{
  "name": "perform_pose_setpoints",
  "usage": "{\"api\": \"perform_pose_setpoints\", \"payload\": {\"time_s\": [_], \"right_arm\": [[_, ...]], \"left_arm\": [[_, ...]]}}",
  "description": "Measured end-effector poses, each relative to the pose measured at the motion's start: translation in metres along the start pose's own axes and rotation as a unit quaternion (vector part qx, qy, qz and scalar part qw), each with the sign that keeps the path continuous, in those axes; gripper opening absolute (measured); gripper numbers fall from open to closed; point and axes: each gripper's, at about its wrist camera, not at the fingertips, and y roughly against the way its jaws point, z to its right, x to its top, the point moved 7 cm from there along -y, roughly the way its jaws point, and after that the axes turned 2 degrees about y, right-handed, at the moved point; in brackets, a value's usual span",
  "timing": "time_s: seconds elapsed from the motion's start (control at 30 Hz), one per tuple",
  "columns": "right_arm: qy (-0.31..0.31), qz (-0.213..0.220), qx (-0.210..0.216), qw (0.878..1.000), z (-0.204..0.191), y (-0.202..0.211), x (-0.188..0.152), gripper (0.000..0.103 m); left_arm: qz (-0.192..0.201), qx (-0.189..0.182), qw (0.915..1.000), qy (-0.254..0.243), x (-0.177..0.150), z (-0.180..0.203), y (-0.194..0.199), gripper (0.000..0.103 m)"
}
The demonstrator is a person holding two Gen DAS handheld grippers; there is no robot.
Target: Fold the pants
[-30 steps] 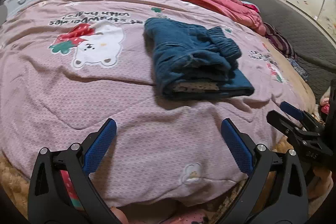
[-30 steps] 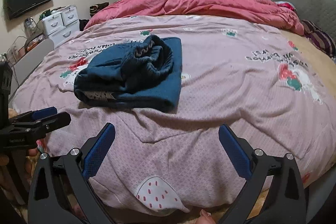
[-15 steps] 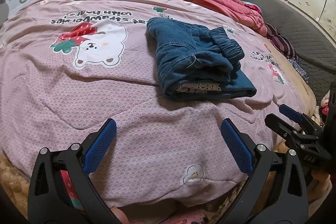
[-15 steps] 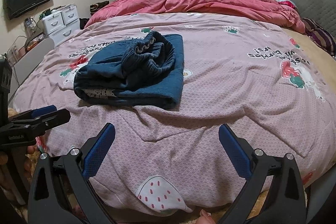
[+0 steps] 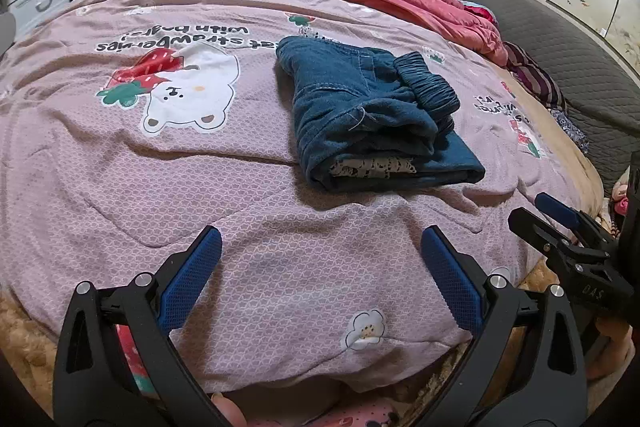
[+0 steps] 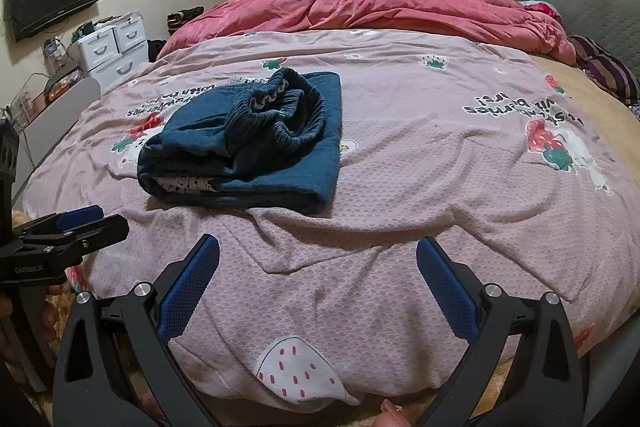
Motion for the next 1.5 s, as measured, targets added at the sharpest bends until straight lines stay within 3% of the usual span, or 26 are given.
{"api": "perform_pose_setpoints", "payload": {"time_s": [1.5], "right_arm": [[-0.003,0.003,-0.011,1.0,0.0042,0.0044,0.0045,0.098]], "left_arm": [[0.0,0.008,1.0,-0.003,0.0027,-0.003,0.002,0.094]]}}
